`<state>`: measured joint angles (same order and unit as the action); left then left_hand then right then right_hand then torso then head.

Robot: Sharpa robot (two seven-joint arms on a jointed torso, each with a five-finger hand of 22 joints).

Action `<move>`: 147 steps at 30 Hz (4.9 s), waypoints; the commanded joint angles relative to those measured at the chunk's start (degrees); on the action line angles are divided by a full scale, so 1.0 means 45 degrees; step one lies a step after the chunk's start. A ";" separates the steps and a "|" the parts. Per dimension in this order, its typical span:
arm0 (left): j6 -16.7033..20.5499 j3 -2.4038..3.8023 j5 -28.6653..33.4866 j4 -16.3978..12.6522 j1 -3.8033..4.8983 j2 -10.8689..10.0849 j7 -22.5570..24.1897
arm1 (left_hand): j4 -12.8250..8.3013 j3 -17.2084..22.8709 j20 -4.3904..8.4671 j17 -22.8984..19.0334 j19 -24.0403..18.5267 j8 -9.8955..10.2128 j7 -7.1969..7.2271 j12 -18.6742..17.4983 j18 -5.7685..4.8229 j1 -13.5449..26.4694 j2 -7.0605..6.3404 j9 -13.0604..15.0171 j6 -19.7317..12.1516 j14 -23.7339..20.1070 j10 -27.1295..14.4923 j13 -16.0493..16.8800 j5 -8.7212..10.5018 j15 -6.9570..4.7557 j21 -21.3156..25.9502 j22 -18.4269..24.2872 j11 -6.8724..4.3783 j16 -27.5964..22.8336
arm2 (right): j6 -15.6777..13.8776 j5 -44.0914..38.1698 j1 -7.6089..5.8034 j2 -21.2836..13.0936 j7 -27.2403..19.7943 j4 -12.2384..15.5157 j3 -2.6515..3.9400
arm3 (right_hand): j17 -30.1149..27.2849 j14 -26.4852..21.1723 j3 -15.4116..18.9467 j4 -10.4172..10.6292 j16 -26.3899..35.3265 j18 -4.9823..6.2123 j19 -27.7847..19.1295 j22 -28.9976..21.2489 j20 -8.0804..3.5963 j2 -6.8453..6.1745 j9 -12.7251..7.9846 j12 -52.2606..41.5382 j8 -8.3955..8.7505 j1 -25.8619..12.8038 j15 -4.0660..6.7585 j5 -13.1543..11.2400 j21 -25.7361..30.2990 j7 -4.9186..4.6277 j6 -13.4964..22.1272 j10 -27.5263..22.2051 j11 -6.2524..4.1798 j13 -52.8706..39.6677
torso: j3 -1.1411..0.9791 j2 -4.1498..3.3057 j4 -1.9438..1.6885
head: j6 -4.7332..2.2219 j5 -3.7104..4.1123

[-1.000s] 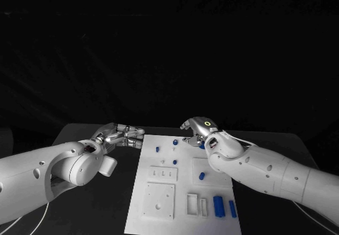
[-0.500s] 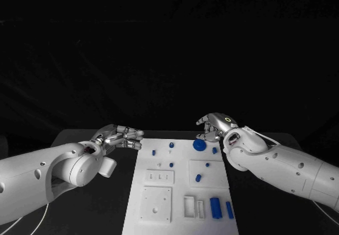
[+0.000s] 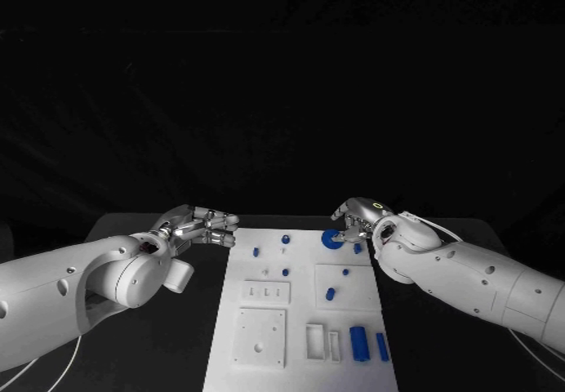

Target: Assemble the parts on the task board

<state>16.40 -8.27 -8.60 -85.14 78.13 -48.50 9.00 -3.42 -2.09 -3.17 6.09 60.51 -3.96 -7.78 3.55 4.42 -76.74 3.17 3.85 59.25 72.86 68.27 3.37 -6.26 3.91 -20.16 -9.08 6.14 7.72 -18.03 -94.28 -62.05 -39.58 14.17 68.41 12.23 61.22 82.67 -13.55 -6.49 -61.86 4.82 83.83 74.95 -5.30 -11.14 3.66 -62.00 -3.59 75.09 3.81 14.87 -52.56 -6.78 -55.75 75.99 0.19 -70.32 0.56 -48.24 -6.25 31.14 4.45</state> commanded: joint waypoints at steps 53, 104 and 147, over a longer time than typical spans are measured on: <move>-0.0356 0.0009 -0.0156 0.0027 0.0015 0.0069 0.0060 | -0.0045 -0.0037 0.0008 -0.0017 -0.0088 0.0070 -0.0010 -0.0042 -0.0130 0.0034 0.0045 -0.0006 -0.0033 -0.0040 -0.0115 0.0014 0.0052 0.0050 -0.0113 0.0062 -0.0025 -0.0021 | 0.0920 0.0274 0.0253 0.0981 0.0387 -0.1464 0.0009 | 0.0548 0.0145 -0.0108 0.1280 -0.0297 -0.0098 0.0289 0.1573 -0.0016 0.0357 0.0051 -0.0516 -0.0008 -0.0943 0.0131 0.0287 -0.0934 0.0353 -0.1569 0.0380 -0.0182 -0.0506 | -0.0001 0.0012 0.0029 | 0.0380 -0.0259; -0.0308 0.0004 -0.0176 0.0102 0.0013 0.0087 -0.0003 | -0.0129 0.0038 0.0013 -0.0022 -0.0113 0.0069 -0.0007 -0.0043 -0.0124 0.0033 0.0096 -0.0007 -0.0021 -0.0039 -0.0122 0.0013 -0.0016 0.0047 -0.0171 0.0066 -0.0027 -0.0029 | -0.1899 -0.2718 0.0353 0.0803 0.1147 0.0848 -0.0225 | 0.0463 0.0200 -0.1971 0.1050 -0.0395 -0.0402 0.0292 0.1626 -0.0262 0.0140 0.0233 -0.0705 -0.0007 -0.0856 0.0351 -0.0945 -0.1345 0.1036 -0.3847 0.0983 -0.0514 -0.0873 | 0.0001 0.0024 0.0052 | 0.0172 -0.0298; -0.0396 0.0004 -0.0175 0.0200 0.0012 0.0305 -0.0007 | -0.0175 0.0084 0.0012 -0.0023 -0.0139 0.0070 -0.0008 -0.0043 -0.0124 0.0072 0.0112 -0.0008 -0.0031 -0.0045 -0.0127 0.0013 -0.0040 0.0047 -0.0218 0.0075 -0.0026 -0.0029 | -0.1428 -0.2919 0.0355 0.2623 0.1020 -0.0052 -0.1143 | 0.0343 0.0187 -0.1898 0.1096 -0.0319 -0.0401 0.0267 0.1601 -0.0257 0.0125 0.0198 -0.0526 -0.0008 -0.0825 0.0341 -0.0882 -0.1231 0.1000 -0.3746 0.0924 -0.0494 -0.0844 | 0.0006 -0.0011 -0.0011 | 0.0206 -0.0318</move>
<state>15.61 -8.28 -9.15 -84.22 78.13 -47.27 8.63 -3.82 -1.69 -2.96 6.05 60.30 -3.96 -7.78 3.55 4.42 -76.52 3.39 3.85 59.25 72.86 68.07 3.37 -6.26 3.91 -20.96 -8.80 5.94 7.72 -24.87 -106.66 -60.46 -27.93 18.98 68.39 7.10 62.84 83.50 -22.14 -1.66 -63.41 3.93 84.04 74.90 -5.93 -10.88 3.80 -64.67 -3.48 71.03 4.96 10.65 -58.34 -3.75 -69.64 80.31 -1.99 -74.16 0.56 -48.30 -6.27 32.03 2.97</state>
